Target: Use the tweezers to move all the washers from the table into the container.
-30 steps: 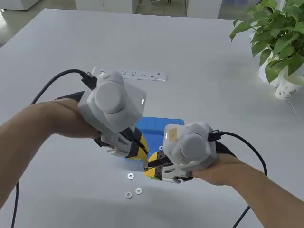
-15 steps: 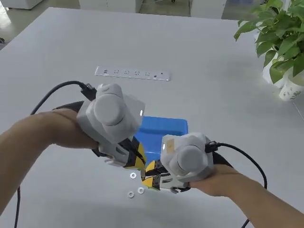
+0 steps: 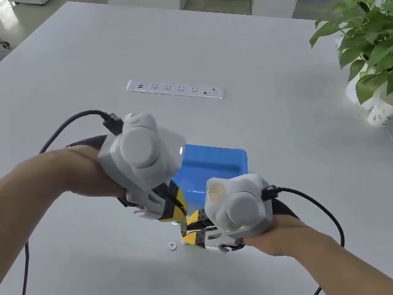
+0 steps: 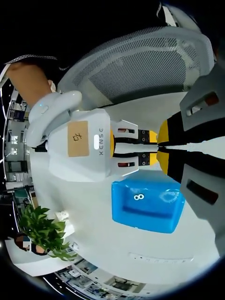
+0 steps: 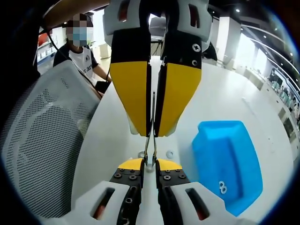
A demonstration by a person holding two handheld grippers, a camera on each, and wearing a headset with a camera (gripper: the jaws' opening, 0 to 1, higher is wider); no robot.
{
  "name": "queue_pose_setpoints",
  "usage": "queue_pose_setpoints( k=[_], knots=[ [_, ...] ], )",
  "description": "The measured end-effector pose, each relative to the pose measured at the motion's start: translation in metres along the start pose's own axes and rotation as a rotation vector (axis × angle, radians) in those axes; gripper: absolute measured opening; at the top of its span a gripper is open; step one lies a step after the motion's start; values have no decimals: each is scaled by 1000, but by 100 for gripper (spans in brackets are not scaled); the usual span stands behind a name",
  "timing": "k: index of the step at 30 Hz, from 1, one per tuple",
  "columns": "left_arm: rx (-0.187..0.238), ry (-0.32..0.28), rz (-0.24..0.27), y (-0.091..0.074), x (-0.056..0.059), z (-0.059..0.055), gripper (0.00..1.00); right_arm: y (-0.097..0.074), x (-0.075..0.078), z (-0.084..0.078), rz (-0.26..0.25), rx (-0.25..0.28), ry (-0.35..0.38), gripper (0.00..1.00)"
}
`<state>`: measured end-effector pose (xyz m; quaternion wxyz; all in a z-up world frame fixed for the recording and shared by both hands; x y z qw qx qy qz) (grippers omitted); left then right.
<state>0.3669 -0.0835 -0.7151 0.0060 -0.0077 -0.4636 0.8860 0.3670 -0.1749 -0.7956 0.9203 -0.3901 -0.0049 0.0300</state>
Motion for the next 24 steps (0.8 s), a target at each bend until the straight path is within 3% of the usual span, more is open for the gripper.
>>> queue_pose_setpoints(
  k=[24],
  knots=[
    [14, -20, -10, 12, 4, -8, 6, 10, -4, -10, 16, -6, 19, 12]
  ],
)
Point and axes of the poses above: the centre of the closed fingertips' face, and the gripper's own axes: y roughly forward along the fingers, x roughly to its right, z roughly out of its top, the point moved 9 cm from there along -y, roughly backward along the fingers, and after that the axes turned 3 degrees about y, right-handed, at the moved point
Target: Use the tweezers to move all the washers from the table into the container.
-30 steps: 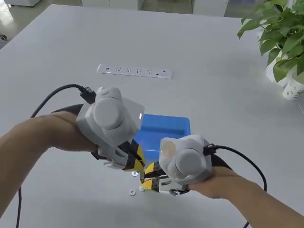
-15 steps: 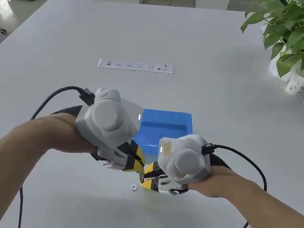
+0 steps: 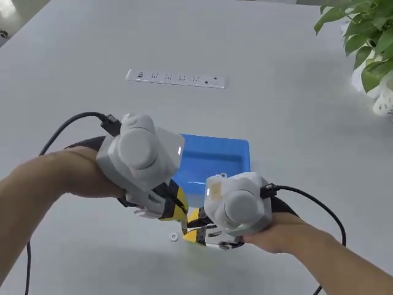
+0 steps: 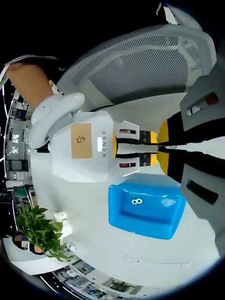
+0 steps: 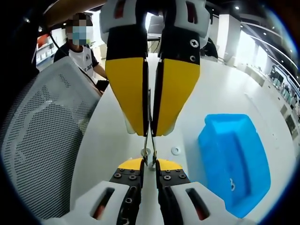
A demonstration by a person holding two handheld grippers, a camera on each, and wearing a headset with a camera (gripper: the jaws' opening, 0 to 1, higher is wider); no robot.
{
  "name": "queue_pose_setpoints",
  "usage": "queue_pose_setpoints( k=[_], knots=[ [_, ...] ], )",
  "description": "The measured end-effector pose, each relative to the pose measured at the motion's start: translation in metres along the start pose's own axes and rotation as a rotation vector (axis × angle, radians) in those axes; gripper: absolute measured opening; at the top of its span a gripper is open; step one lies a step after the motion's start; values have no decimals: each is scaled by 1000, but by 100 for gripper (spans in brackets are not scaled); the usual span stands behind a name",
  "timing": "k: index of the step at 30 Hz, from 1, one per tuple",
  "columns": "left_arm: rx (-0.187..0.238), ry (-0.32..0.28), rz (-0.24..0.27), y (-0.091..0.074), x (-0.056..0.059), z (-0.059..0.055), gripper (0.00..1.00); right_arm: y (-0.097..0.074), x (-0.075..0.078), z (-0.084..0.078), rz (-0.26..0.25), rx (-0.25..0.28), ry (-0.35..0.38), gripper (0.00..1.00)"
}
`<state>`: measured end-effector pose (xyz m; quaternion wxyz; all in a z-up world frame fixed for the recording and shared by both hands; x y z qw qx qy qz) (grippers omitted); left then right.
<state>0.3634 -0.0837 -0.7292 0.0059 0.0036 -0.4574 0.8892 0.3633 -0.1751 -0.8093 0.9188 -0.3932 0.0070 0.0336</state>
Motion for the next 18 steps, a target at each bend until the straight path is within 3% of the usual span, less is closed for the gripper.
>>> queue_pose_setpoints(
  k=[18],
  knots=[
    [4, -6, 1, -2, 2, 3, 6, 0, 1, 0, -4, -2, -2, 10]
  ],
)
Point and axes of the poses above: the centre of the closed fingertips' face, and the gripper's own axes: y roughly forward along the fingers, x roughly to its right, z roughly out of its top, the point moved 9 cm from there along -y, roughly backward along the fingers, and after that the axes turned 3 degrees about y, right-handed, at the moved point
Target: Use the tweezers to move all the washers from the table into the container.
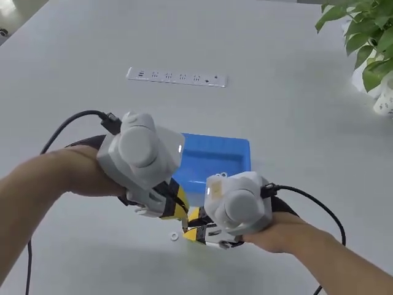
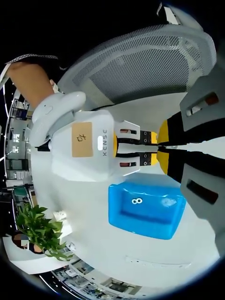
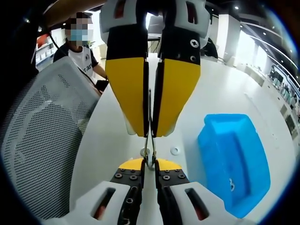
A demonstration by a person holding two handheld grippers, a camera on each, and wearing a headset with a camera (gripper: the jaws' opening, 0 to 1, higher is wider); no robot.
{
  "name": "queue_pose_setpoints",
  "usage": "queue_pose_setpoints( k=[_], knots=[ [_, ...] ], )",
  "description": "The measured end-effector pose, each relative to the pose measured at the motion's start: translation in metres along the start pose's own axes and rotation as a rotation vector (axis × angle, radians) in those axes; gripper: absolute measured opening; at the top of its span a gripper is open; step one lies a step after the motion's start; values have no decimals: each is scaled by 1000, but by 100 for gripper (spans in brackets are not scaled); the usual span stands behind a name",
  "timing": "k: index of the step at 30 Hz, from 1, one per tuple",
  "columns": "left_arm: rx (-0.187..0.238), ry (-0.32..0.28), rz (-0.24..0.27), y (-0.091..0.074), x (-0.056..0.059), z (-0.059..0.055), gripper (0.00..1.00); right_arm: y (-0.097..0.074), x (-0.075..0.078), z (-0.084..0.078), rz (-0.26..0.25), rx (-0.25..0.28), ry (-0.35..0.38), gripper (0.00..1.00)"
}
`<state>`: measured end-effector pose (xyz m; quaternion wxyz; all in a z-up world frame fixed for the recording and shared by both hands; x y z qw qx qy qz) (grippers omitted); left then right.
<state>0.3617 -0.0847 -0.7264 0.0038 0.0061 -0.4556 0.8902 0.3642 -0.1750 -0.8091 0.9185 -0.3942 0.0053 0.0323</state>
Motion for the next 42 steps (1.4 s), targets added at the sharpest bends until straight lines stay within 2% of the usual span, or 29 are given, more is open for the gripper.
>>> queue_pose_setpoints(
  k=[14, 42],
  knots=[
    [6, -7, 0, 1, -2, -1, 6, 0, 1, -1, 5, 0, 38, 9],
    [-1, -4, 5, 0, -3, -1, 6, -1, 1, 0, 0, 5, 38, 8]
  ],
)
Point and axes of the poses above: the centre of the closed fingertips' face, and the gripper's own axes: y roughly forward along the fingers, x roughly to its right, z roughly out of its top, the point moved 9 cm from there along -y, roughly backward along the fingers, and after that the axes turned 3 degrees about y, right-handed, at the moved point
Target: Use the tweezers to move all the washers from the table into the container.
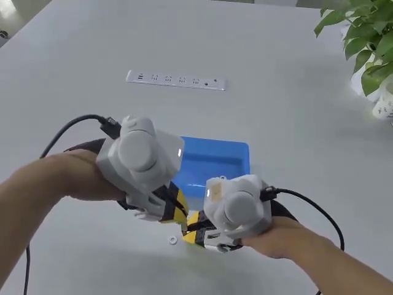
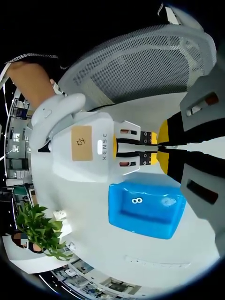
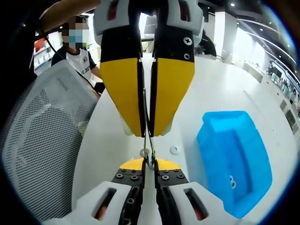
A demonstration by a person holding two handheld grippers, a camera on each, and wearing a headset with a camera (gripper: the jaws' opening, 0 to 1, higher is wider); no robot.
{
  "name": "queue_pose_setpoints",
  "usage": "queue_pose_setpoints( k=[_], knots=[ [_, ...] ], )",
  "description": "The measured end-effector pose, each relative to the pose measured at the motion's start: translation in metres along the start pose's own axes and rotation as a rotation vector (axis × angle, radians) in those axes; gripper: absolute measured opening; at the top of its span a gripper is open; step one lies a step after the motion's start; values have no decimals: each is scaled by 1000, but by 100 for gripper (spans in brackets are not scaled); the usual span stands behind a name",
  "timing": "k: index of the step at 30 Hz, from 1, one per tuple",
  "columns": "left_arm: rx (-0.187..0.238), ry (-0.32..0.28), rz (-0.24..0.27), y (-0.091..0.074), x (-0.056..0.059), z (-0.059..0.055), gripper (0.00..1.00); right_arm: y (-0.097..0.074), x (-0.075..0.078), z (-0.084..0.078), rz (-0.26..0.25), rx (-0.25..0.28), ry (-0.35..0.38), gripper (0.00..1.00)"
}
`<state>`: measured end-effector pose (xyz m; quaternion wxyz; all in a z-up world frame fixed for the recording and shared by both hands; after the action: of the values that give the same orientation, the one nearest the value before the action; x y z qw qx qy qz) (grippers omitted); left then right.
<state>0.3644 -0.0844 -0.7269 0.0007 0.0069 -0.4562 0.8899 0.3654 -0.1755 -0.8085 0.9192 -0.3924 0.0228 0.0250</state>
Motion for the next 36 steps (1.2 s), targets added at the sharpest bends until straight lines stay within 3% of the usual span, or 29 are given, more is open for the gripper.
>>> queue_pose_setpoints(
  k=[22, 36],
  knots=[
    [17, 8, 6, -22, -5, 14, 6, -20, 3, 16, -11, 15, -23, 9],
    [30, 28, 13, -35, -13, 30, 6, -39, 11, 25, -36, 25, -29, 9]
  ],
)
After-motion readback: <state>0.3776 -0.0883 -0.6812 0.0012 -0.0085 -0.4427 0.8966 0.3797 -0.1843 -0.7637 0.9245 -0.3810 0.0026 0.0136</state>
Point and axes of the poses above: the centre of the closed fingertips' face, and the gripper's own axes: y roughly forward along the fingers, x roughly to its right, z roughly out of its top, the point moved 9 cm from there along -y, roughly backward along the fingers, and after that the axes turned 3 degrees about y, right-handed, at the moved point
